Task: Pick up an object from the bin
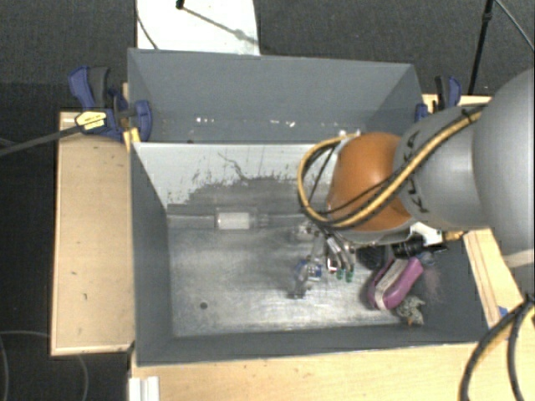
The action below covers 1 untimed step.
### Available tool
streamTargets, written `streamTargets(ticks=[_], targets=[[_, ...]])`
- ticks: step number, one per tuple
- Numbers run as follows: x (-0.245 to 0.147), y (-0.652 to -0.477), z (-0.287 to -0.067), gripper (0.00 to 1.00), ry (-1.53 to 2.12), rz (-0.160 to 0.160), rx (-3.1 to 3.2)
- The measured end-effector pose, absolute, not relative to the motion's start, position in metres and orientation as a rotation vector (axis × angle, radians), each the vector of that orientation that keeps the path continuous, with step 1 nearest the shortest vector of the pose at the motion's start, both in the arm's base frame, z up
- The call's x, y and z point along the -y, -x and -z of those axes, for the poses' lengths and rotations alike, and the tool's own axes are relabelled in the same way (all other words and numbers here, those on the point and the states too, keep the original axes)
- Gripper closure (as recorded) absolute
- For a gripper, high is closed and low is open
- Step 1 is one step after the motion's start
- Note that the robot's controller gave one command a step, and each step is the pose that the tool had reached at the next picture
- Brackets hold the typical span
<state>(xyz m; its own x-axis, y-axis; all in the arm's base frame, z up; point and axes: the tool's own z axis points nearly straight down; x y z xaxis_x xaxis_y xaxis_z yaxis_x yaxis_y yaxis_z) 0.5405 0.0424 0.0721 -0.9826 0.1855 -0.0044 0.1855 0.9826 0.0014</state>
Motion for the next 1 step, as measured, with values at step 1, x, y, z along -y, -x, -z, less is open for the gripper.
streamTargets(ticks=[1], targets=[[-0.0428,-0.5423,-0.0743,1.0,-0.298,-0.005,-3.118]])
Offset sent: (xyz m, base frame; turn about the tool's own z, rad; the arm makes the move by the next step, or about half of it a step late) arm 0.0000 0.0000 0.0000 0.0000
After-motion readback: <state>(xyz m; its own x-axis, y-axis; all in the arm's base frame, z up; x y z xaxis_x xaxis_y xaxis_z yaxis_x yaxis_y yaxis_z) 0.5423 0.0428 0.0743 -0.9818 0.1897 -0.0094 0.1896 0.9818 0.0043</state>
